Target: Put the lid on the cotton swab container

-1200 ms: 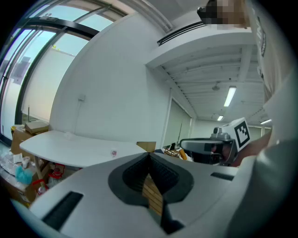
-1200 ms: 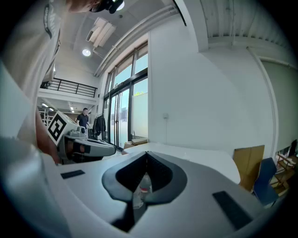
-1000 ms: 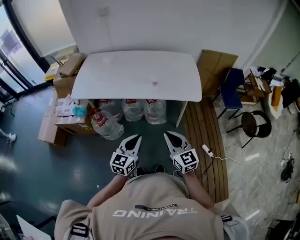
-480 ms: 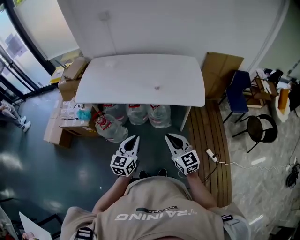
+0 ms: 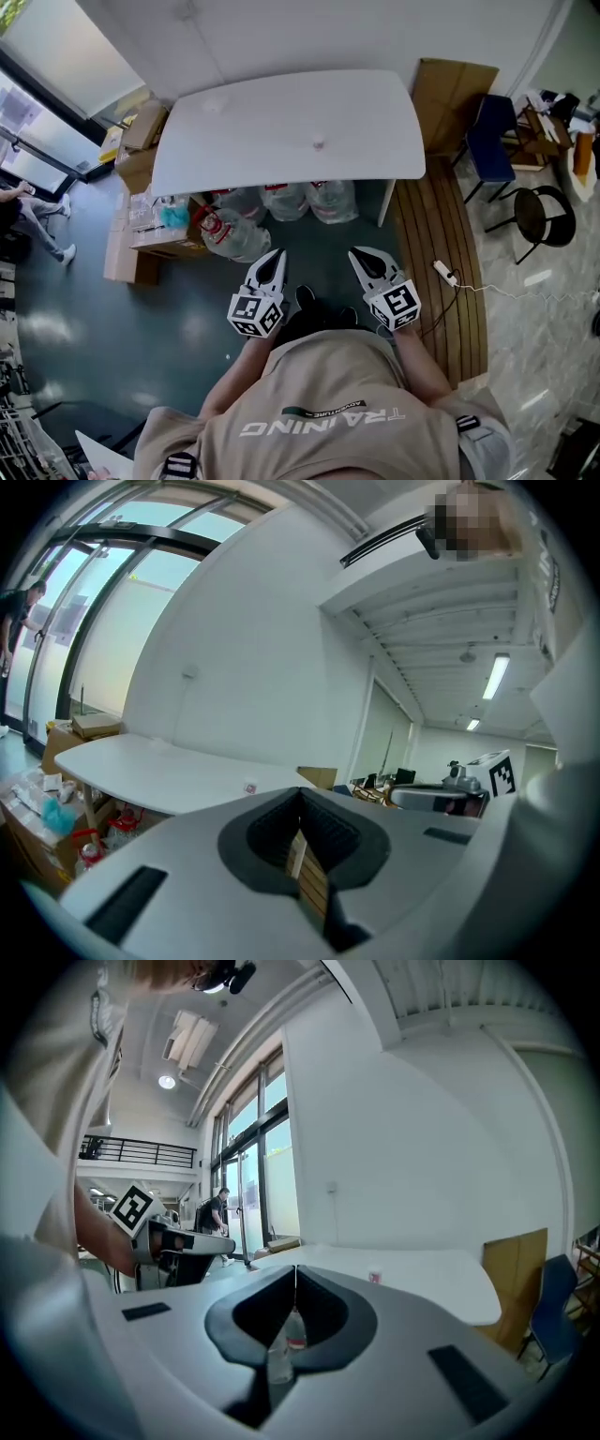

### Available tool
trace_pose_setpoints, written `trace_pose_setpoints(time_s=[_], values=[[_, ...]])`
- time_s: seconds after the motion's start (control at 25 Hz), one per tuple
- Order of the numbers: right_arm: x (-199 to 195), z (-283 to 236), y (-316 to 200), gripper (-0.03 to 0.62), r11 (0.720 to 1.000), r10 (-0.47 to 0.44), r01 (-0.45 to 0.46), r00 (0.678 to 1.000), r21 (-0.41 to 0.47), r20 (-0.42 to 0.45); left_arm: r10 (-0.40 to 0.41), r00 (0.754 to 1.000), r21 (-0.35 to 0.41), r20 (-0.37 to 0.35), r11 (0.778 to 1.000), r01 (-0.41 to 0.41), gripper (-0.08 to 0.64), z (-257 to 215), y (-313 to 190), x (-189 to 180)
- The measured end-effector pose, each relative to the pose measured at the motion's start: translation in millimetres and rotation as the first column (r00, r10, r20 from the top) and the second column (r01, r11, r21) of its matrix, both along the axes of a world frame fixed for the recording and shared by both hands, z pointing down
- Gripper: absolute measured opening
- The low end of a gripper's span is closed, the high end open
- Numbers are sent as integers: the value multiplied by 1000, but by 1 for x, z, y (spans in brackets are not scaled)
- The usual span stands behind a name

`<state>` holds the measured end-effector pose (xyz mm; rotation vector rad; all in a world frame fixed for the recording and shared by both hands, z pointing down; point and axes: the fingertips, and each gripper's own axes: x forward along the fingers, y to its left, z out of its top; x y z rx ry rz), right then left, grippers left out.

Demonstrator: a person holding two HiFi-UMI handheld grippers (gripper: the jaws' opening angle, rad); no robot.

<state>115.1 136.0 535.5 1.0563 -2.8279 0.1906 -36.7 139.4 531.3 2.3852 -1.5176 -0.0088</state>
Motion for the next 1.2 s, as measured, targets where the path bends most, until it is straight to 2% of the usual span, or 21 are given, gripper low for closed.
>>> trace_pose_setpoints(time_s=[0.32, 0.56, 0.84, 1.2], values=[[-38, -25, -55, 19, 998, 28, -25, 999, 65, -41, 46, 995, 15, -88, 999, -45, 12, 1, -68, -33], [-69, -36, -99, 20, 992, 71, -63, 995, 106, -73, 113, 990, 58, -88, 992, -109, 12, -5, -127, -61], [-98, -21, -135, 19, 990, 129, -124, 988, 61, -84, 211, 974, 41, -87, 977, -208, 12, 2, -162, -75], [-121, -8, -165, 20, 994, 107, -106, 988, 15, -113, 254, 963, 6, -95, 967, -254, 12, 18, -176, -76]])
